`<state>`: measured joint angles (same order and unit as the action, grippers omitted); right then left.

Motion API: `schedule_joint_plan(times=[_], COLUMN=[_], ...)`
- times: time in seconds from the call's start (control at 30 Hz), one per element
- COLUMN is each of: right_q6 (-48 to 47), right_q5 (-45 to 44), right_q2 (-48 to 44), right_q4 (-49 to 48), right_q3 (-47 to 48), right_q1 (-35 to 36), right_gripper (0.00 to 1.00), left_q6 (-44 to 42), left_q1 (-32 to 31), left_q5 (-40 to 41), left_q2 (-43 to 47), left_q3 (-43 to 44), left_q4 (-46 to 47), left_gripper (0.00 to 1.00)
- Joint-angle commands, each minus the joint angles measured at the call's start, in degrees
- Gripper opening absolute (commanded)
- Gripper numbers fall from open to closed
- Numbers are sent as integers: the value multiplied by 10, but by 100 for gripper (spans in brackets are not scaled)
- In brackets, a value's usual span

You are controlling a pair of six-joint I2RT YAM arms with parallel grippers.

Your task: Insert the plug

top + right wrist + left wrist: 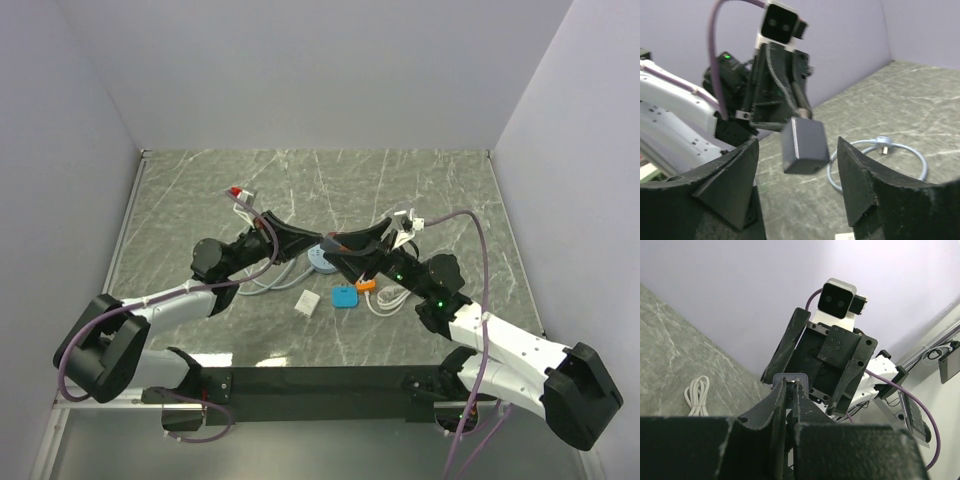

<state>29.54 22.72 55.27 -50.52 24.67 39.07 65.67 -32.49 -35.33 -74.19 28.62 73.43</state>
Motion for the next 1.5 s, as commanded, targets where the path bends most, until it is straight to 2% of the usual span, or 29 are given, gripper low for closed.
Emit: schedule_joint_plan(times=[0.0, 0.1, 0.17, 0.5, 0.83, 1.17, 1.47], right_q6=[10, 20, 29, 39, 21, 41, 29], right_q5=[28, 41, 48, 28, 6, 18, 11], right_q2=[5, 15, 23, 16, -55, -27, -51], right_q4=[-62, -70, -77, -99, -65, -122, -117], right_q3=[-7, -3, -6, -34, -50, -51, -47], right_q1=[-3, -3, -4, -4, -3, -3, -3], right_gripper=[66, 55, 53, 51, 48, 45, 42], left_q6=[5, -5, -8, -20, -24, -16, -27], left_q1=[-9, -13, -13, -15, -15, -21, -25], left_q5=[-13, -6, -5, -4, -2, -9, -11], left_q2=[-1, 2, 3, 18, 23, 12, 17], left_q3=[26, 24, 24, 16, 11, 14, 13], left_q4=[203, 202, 203, 205, 205, 215, 205], left_gripper=[0, 0, 0, 0, 1, 0, 0])
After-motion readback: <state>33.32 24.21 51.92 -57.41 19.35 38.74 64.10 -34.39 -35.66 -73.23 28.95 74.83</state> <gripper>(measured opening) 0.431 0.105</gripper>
